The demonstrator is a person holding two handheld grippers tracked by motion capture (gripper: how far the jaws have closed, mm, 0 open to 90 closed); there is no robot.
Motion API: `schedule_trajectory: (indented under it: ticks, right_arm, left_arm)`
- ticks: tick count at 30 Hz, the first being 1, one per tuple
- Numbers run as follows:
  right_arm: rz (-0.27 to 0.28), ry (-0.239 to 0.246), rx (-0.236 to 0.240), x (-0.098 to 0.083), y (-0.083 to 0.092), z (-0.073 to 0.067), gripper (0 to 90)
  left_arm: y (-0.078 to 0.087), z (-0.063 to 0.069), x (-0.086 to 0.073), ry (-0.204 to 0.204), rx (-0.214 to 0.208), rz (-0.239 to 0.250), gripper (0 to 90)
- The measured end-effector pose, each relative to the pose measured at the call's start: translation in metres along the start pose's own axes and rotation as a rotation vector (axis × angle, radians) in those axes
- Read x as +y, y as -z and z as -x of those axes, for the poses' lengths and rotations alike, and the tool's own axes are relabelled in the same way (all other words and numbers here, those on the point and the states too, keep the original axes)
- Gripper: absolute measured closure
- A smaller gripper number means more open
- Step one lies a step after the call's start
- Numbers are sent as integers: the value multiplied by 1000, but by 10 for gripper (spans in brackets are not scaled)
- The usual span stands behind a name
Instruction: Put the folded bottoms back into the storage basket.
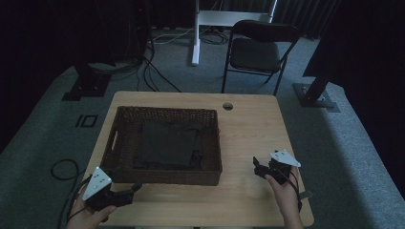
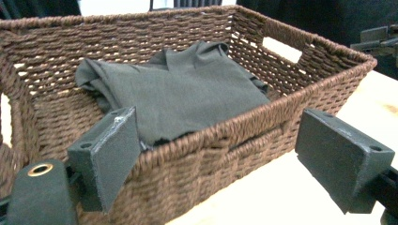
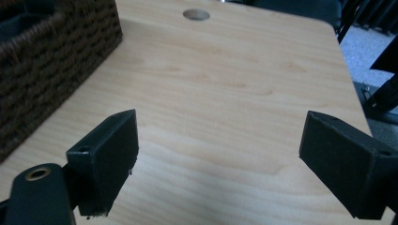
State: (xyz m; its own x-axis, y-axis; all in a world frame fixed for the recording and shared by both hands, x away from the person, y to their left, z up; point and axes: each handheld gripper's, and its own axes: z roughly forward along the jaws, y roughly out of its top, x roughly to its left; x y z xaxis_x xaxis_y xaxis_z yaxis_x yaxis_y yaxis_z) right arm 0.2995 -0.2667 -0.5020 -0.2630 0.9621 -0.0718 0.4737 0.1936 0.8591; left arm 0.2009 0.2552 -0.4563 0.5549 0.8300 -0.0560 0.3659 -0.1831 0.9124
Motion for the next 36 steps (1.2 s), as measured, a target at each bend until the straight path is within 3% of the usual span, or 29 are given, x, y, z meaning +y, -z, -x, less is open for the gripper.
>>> schedule_trajectory:
  ticks: [9, 13, 17, 21, 27, 36]
  right_arm:
    - [-31, -23, -14, -19, -3, 7, 119]
    - [-49, -32, -21, -26, -4, 9, 119]
    - [-61, -31, -20, -30, -6, 9, 119]
    - [-95, -38, -23, -36, -10, 12, 119]
    - [-140, -48, -14, -42, -13, 16, 119]
    - [-204, -50, -12, -49, -18, 22, 130]
  left_arm:
    - [-3, -4, -29, 62, 6, -56, 146]
    - [-9, -6, -39, 40, 40, -117, 146]
    - [-14, -9, -47, 54, 47, -153, 146]
    - [-22, -16, -58, 70, 69, -219, 146]
    - [-27, -24, -71, 93, 114, -274, 146]
    - [-34, -29, -80, 82, 173, -340, 146]
